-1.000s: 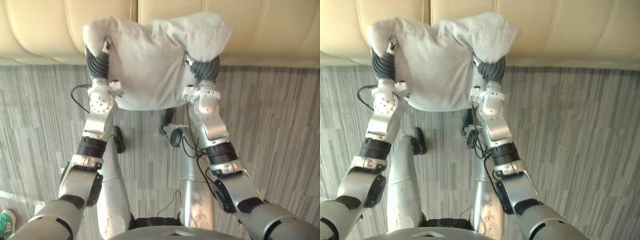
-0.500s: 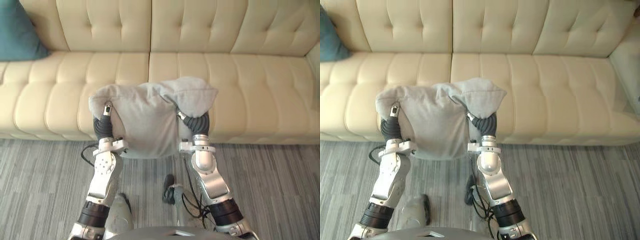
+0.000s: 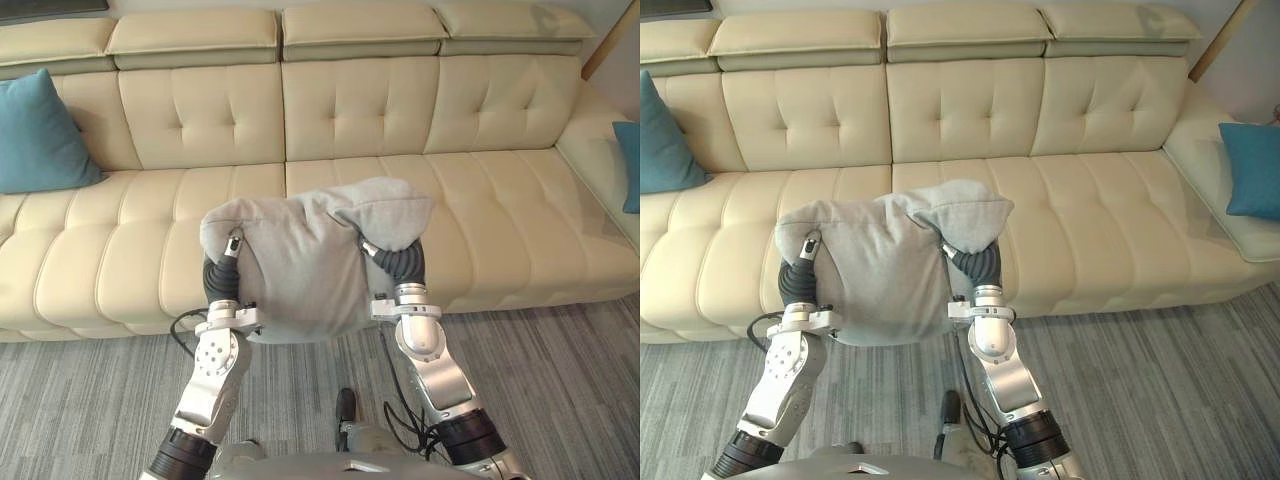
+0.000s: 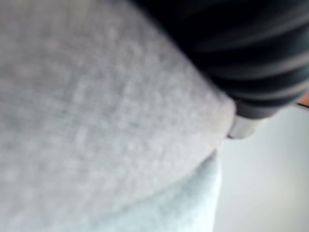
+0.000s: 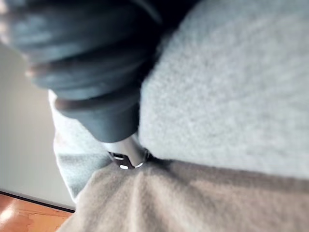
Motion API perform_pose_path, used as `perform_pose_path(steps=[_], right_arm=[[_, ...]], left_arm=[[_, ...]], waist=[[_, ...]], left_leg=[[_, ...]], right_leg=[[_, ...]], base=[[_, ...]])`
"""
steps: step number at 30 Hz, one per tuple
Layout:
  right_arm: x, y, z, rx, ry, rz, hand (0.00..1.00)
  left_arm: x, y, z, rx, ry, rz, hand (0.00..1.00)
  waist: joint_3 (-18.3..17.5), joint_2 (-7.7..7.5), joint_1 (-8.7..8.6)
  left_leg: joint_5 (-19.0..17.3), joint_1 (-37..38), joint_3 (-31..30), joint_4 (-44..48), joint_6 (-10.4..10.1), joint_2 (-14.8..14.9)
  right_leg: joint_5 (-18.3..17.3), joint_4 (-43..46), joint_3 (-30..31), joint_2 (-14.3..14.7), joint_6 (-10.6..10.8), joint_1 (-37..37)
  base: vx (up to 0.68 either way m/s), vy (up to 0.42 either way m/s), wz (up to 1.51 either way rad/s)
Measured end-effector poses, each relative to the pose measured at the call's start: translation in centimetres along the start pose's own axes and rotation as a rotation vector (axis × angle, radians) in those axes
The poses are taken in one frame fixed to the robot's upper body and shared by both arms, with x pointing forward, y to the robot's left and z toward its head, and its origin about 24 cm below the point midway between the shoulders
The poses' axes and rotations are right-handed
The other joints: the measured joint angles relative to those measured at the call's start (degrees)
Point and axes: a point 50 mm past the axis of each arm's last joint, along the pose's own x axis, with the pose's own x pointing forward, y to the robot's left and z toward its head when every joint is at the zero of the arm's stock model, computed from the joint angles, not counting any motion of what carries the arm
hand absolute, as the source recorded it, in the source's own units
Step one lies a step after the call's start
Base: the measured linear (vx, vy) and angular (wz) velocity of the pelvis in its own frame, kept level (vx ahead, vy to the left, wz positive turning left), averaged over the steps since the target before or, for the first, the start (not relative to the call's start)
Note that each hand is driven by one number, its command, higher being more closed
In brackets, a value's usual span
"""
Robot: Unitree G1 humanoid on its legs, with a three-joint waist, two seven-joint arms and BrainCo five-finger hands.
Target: Pick up cushions and gather them together orderly.
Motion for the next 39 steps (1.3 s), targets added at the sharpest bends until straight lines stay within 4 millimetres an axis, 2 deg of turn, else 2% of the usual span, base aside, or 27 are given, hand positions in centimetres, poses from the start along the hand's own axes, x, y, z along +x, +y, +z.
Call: perform_pose_path(steps=[4,7,8,9,11,12,13,14,15,16,18,19,20,21,23,25,27,28,29,30,31,32,33,34,36,38,39], right_arm=[[-0.9,-0.4,-0.8,-0.020,0.040,0.002,1.00],[-1.8,-0.9,-1.5,-0.038,0.072,0.004,1.00],[-2.4,-1.5,-2.0,-0.051,0.098,-0.011,1.00],[-2.2,-1.6,-1.9,-0.052,0.091,-0.015,1.00],[-2.1,-1.5,-1.9,-0.051,0.089,-0.014,1.00],[-2.0,-1.4,-1.8,-0.044,0.087,-0.011,1.00],[-2.1,-1.3,-1.8,-0.034,0.092,-0.019,1.00],[-2.2,-1.0,-1.8,-0.015,0.093,-0.026,1.00],[-1.8,-1.0,-1.6,-0.018,0.078,-0.016,1.00],[-1.6,-0.8,-1.7,-0.015,0.081,-0.006,1.00],[-1.4,-0.3,-1.5,0.002,0.075,0.019,1.00],[-1.4,-0.1,-1.5,0.007,0.075,0.023,1.00],[-1.4,0.0,-1.5,0.009,0.075,0.023,1.00],[-1.4,-0.2,-1.5,0.006,0.076,0.018,1.00],[-1.4,-0.2,-1.7,0.004,0.083,0.016,1.00],[-1.4,-0.2,-1.7,0.005,0.082,0.016,1.00],[-1.3,-0.2,-1.6,0.006,0.080,0.016,1.00],[-1.3,-0.2,-1.7,0.006,0.080,0.020,1.00],[-1.3,0.4,-2.0,0.025,0.102,0.024,1.00],[-1.3,0.5,-2.3,0.027,0.113,0.028,1.00],[-1.4,0.5,-2.5,0.024,0.122,0.030,1.00],[-1.5,0.5,-3.0,0.016,0.144,0.042,1.00],[-1.7,0.6,-3.2,0.015,0.154,0.052,1.00],[-1.6,0.8,-3.1,0.017,0.147,0.063,1.00],[-1.4,0.8,-3.0,0.015,0.138,0.072,1.00],[-1.4,0.7,-3.0,0.009,0.137,0.082,1.00],[-1.5,0.7,-3.1,0.010,0.144,0.085,1.00]], left_arm=[[-0.8,0.1,-0.7,0.007,0.041,-0.008,1.00],[-1.5,0.1,-1.5,0.013,0.080,-0.023,1.00],[-1.9,0.1,-2.5,0.038,0.135,-0.058,1.00],[-2.0,0.1,-2.6,0.039,0.143,-0.064,1.00],[-2.1,0.2,-2.7,0.040,0.148,-0.062,1.00],[-2.2,0.5,-2.8,0.044,0.152,-0.051,1.00],[-2.4,0.8,-2.9,0.050,0.160,-0.046,1.00],[-2.7,1.4,-2.6,0.058,0.155,-0.045,1.00],[-3.0,1.8,-2.8,0.056,0.169,-0.026,1.00],[-3.3,1.9,-3.1,0.048,0.194,-0.013,1.00],[-3.5,2.6,-3.1,0.052,0.201,0.021,1.00],[-3.3,2.8,-3.0,0.053,0.193,0.026,1.00],[-3.2,2.7,-2.9,0.053,0.188,0.025,1.00],[-3.1,2.4,-2.9,0.043,0.186,0.020,1.00],[-3.3,2.3,-3.1,0.035,0.204,0.020,1.00],[-3.1,2.2,-3.1,0.034,0.199,0.006,1.00],[-2.7,2.1,-2.8,0.036,0.185,-0.005,1.00],[-2.6,2.2,-2.7,0.044,0.179,-0.012,1.00],[-2.7,2.7,-2.6,0.070,0.181,-0.016,1.00],[-2.7,2.8,-2.6,0.075,0.186,-0.016,1.00],[-2.8,2.8,-2.7,0.079,0.188,-0.016,1.00],[-2.9,3.0,-2.7,0.085,0.192,-0.015,1.00],[-3.0,3.1,-2.6,0.086,0.186,-0.015,1.00],[-2.9,3.0,-2.3,0.083,0.170,-0.018,1.00],[-2.9,3.0,-2.2,0.081,0.161,-0.018,1.00],[-2.9,3.0,-2.2,0.081,0.163,-0.017,1.00],[-2.9,3.1,-2.2,0.083,0.165,-0.017,1.00]], waist=[[0.3,1.85,-0.03],[0.4,3.52,-0.22],[0.7,3.27,-1.26],[0.8,3.12,-1.07],[0.7,3.73,-0.51],[1.0,5.49,0.89],[1.5,6.09,0.45],[2.3,5.10,0.32],[3.2,5.91,1.30],[2.8,6.33,2.50],[2.7,5.04,4.03],[2.2,3.20,3.74],[2.1,2.12,3.65],[2.0,0.77,3.01],[1.9,0.55,1.99],[1.8,0.42,1.53],[1.9,0.19,1.85],[1.5,-0.49,2.58],[1.3,-2.56,2.62],[1.2,-2.77,2.27],[1.2,-2.76,2.10],[1.2,-2.53,1.99],[1.1,-1.90,1.80],[0.4,-2.91,1.87],[0.6,-2.62,1.86],[0.5,-2.14,1.69],[0.6,-1.95,1.17]], left_leg=[[-3.2,-1.5,-0.1,6.1,-0.6,2.9],[-4.3,-1.0,-0.1,6.4,-0.3,4.4],[-3.0,-7.2,-5.3,12.5,0.3,2.4],[-3.2,-9.2,-6.5,10.0,0.3,0.5],[-1.9,-9.3,-6.7,4.8,0.6,-0.9],[-0.1,-9.2,-6.6,3.2,0.3,1.1],[0.5,-10.0,-6.9,5.9,-0.9,2.3],[-0.7,-14.2,-7.8,19.1,-3.8,4.6],[-5.4,-20.2,-12.1,25.9,-6.8,5.6],[-5.8,-21.5,-13.1,23.5,-6.3,5.0],[-2.6,-22.3,-11.8,17.7,-1.7,2.3],[-0.9,-21.9,-10.1,14.6,0.3,0.4],[-0.1,-21.4,-8.8,13.2,0.7,-0.5],[2.0,-21.3,-5.9,12.0,2.1,-1.6],[0.8,-21.0,-3.5,14.1,4.4,-2.7],[0.2,-20.1,-2.3,14.5,5.0,-3.8],[0.4,-22.5,-2.4,21.5,5.4,-3.9],[-1.7,-21.9,-3.2,17.8,4.6,-5.3],[-2.4,-17.9,-1.6,13.6,7.1,-7.0],[-2.7,-16.7,-1.8,13.1,7.6,-7.4],[-2.9,-15.3,-2.3,12.3,8.0,-7.7],[-2.8,-10.9,-3.4,8.9,8.0,-7.3],[-2.8,-8.5,-4.1,6.8,8.0,-7.1],[-2.8,-6.8,-4.5,5.2,8.0,-7.1],[-2.8,-4.2,-5.8,2.7,7.9,-7.0],[-3.0,-1.5,-6.3,0.7,7.3,-6.4],[-4.1,0.3,-6.4,0.5,5.5,-6.3]], right_leg=[[-1.8,1.9,0.3,1.8,-0.3,0.2],[-3.1,4.4,1.0,3.1,-1.2,0.4],[-6.1,7.0,0.9,0.9,-2.2,-1.4],[-6.1,7.0,0.9,-0.2,-2.3,-2.1],[-6.0,6.0,1.0,0.1,-2.1,-2.3],[-9.5,13.4,0.3,2.7,-3.5,-4.0],[-12.8,22.4,-0.8,3.4,-4.8,-4.6],[-21.2,26.6,-1.0,5.1,-6.8,0.1],[-25.0,24.5,0.9,7.9,-4.2,1.0],[-24.9,24.0,1.5,8.3,-4.5,0.4],[-25.0,23.5,5.7,7.4,-4.4,-2.0],[-25.2,24.0,8.1,6.2,-3.6,-4.3],[-25.4,24.6,9.5,5.2,-3.0,-5.6],[-25.5,25.8,11.9,3.8,-1.4,-7.6],[-25.0,25.7,14.1,2.4,0.9,-7.5],[-24.2,25.3,15.7,1.1,2.7,-6.8],[-23.7,28.1,17.4,0.6,3.1,-7.1],[-24.6,34.4,18.0,0.1,4.6,-8.6],[-24.2,43.0,17.8,-1.3,5.6,-10.4],[-22.5,45.2,17.1,-1.6,5.8,-10.9],[-19.8,47.3,15.9,-1.7,5.1,-11.4],[-12.5,51.4,12.7,-1.9,1.1,-12.3],[-15.5,52.0,10.7,-2.2,0.7,-12.0],[-18.8,50.1,9.3,-2.1,0.6,-12.1],[-22.7,43.9,6.9,-1.4,0.1,-13.0],[-22.4,34.4,6.3,1.3,-0.1,-14.5],[-17.7,23.6,5.7,3.1,-0.6,-13.9]], base=[[-0.09,0.001,-0.10],[-0.04,-0.061,0.09],[-0.07,-0.096,0.47],[-0.08,-0.041,0.41],[-0.04,0.005,-0.25],[0.00,-0.039,-0.23],[0.05,-0.097,0.16],[-0.09,-0.104,0.32],[-0.09,-0.053,0.00],[-0.14,0.023,-0.59],[0.04,0.130,-1.06],[0.13,0.156,-0.98],[0.25,0.193,-0.71],[0.24,0.169,-0.60],[0.29,0.210,-0.56],[0.37,0.228,-0.37],[0.28,0.171,-0.25],[0.23,0.174,-0.22],[0.25,0.147,-0.12],[0.20,0.083,0.08],[0.29,0.077,0.21],[0.36,0.103,0.22],[0.43,0.116,0.21],[0.35,0.070,0.17],[0.33,0.007,0.12],[0.32,-0.045,0.12],[0.42,-0.079,0.26]])
